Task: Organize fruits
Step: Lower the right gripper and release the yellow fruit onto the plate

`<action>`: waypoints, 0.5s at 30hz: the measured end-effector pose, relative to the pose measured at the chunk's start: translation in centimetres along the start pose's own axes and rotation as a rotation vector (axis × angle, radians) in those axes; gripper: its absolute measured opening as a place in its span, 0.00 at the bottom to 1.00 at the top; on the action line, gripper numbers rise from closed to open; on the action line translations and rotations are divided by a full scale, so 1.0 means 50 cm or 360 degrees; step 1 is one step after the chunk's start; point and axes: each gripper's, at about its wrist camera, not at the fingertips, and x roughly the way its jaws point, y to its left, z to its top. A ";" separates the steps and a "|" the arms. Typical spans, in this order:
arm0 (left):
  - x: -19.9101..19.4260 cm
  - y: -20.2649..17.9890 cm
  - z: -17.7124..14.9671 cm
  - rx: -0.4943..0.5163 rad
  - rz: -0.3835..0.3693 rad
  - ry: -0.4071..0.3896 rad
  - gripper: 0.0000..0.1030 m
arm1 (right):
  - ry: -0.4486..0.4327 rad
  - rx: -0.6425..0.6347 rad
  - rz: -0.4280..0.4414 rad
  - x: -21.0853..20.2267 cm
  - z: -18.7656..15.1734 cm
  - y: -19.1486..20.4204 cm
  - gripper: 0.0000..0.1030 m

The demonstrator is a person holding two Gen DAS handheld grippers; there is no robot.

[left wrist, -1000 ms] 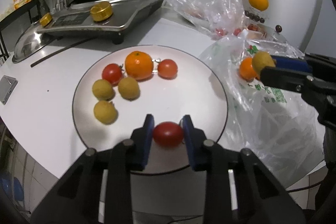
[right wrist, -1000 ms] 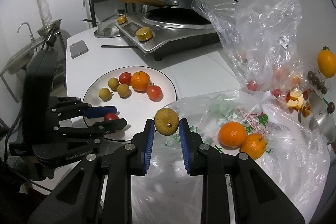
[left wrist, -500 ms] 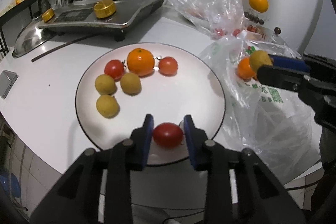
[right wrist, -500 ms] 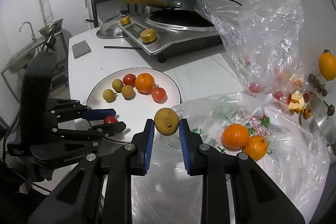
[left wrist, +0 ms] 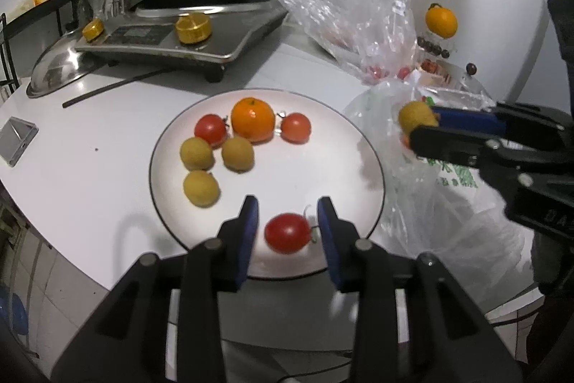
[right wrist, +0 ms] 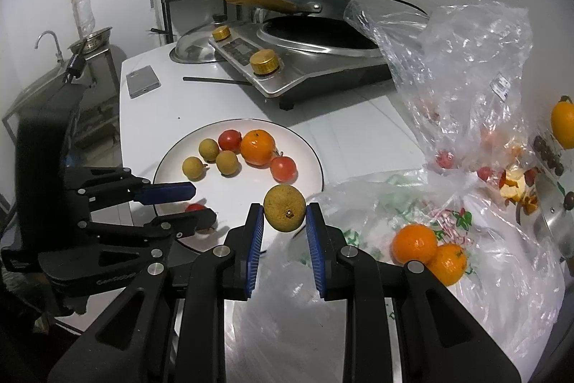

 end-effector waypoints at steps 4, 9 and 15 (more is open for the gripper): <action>-0.029 0.009 0.005 -0.0008 0.0006 -0.0060 0.54 | -0.0003 -0.0013 0.0009 0.009 0.012 0.012 0.25; -0.059 0.036 0.008 -0.0031 0.0059 -0.0118 0.54 | 0.0009 -0.0035 0.0027 0.028 0.026 0.030 0.26; -0.072 0.080 0.006 -0.0085 0.0112 -0.0142 0.54 | 0.0021 -0.0066 0.0061 0.056 0.047 0.057 0.25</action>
